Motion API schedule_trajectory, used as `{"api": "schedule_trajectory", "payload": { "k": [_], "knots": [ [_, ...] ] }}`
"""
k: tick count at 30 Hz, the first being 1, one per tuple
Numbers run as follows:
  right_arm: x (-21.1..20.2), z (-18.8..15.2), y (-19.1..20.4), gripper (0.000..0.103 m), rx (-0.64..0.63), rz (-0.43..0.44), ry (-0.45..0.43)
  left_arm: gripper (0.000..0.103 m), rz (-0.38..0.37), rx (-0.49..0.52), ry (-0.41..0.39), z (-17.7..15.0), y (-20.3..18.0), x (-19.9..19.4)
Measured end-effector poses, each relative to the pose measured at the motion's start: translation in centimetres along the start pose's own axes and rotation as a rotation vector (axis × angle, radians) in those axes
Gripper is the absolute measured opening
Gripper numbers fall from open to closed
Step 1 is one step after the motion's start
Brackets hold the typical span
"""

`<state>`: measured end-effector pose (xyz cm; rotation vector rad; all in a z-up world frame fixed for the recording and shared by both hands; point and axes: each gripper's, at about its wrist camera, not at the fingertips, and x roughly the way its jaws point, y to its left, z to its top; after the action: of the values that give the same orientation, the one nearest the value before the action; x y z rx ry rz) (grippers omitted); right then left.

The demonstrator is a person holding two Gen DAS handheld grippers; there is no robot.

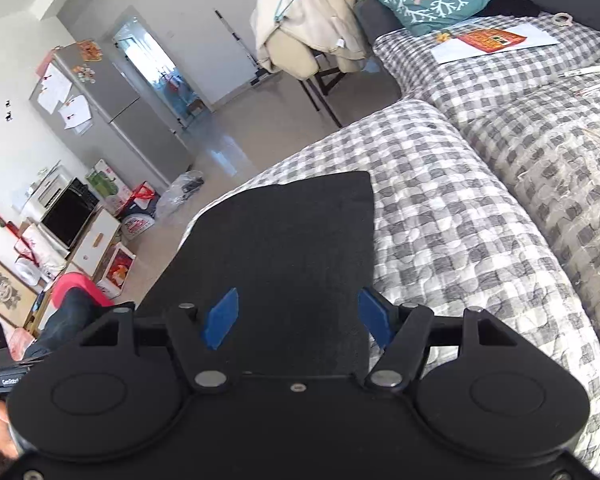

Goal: Fold clothes

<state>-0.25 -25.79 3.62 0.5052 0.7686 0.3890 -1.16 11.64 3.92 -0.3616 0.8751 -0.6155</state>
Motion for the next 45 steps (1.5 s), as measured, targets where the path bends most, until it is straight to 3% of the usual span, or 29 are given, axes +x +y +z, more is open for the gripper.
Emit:
{"api": "schedule_trajectory", "payload": {
  "k": [2, 4, 7, 9, 12, 15, 17, 20, 22, 29, 31, 34, 36, 38, 40, 43, 45],
  "knots": [
    [0.3, -0.3, 0.7, 0.069, -0.023, 0.004, 0.025, 0.074, 0.021, -0.025, 0.032, -0.2, 0.1, 1.1],
    [0.4, -0.5, 0.9, 0.069, -0.048, -0.002, 0.045, 0.045, 0.053, -0.010, 0.009, -0.4, -0.5, 1.4],
    [0.7, -0.9, 1.5, 0.069, -0.080, 0.011, 0.066, 0.030, 0.041, 0.125, -0.122, -0.6, -2.4, 0.5],
    [0.4, -1.3, 2.0, 0.069, -0.102, 0.031, 0.068, 0.029, 0.031, 0.219, -0.214, -0.7, -3.7, -0.1],
    [0.1, -1.8, 2.8, 0.068, -0.131, 0.067, 0.056, 0.028, 0.069, 0.356, -0.267, -1.3, -4.7, -0.2],
    [0.1, -2.2, 3.2, 0.059, -0.131, 0.106, 0.051, 0.028, 0.166, 0.343, -0.206, -1.4, -3.8, 0.8],
    [0.2, -2.4, 3.5, 0.036, -0.137, 0.128, 0.056, 0.028, 0.225, 0.300, -0.132, -1.6, -2.2, 1.8],
    [1.1, -3.4, 4.4, 0.025, -0.186, 0.168, 0.096, 0.035, 0.225, 0.270, -0.073, -2.0, -0.4, 1.6],
    [2.0, -4.2, 5.1, 0.022, -0.227, 0.173, 0.131, 0.040, 0.194, 0.288, -0.087, -1.9, -0.6, 0.7],
    [4.1, -6.0, 6.8, 0.019, -0.340, 0.101, 0.167, 0.040, 0.048, 0.329, -0.316, -1.3, -2.4, -3.2],
    [3.9, -6.3, 7.6, 0.020, -0.384, 0.082, 0.167, 0.040, 0.021, 0.326, -0.303, -0.8, -3.0, -2.1],
    [3.1, -6.0, 8.1, 0.024, -0.398, 0.083, 0.161, 0.039, 0.078, 0.401, -0.214, -0.9, -4.4, 1.3],
    [2.1, -5.0, 7.4, 0.031, -0.333, 0.139, 0.139, 0.039, 0.143, 0.469, -0.166, -1.4, -5.1, 3.1],
    [1.3, -4.3, 6.6, 0.047, -0.295, 0.138, 0.088, 0.039, 0.184, 0.520, -0.147, -2.0, -5.1, 4.0],
    [0.9, -4.1, 5.7, 0.047, -0.288, 0.053, 0.023, 0.039, 0.191, 0.535, -0.122, -2.5, -4.5, 4.4],
    [2.1, -4.8, 4.4, 0.042, -0.345, -0.030, 0.046, 0.034, 0.188, 0.507, -0.054, -3.3, -3.3, 5.4],
    [2.8, -5.8, 3.9, 0.042, -0.379, -0.038, 0.060, 0.034, 0.196, 0.502, -0.047, -4.2, -2.6, 6.1]
  ]
}}
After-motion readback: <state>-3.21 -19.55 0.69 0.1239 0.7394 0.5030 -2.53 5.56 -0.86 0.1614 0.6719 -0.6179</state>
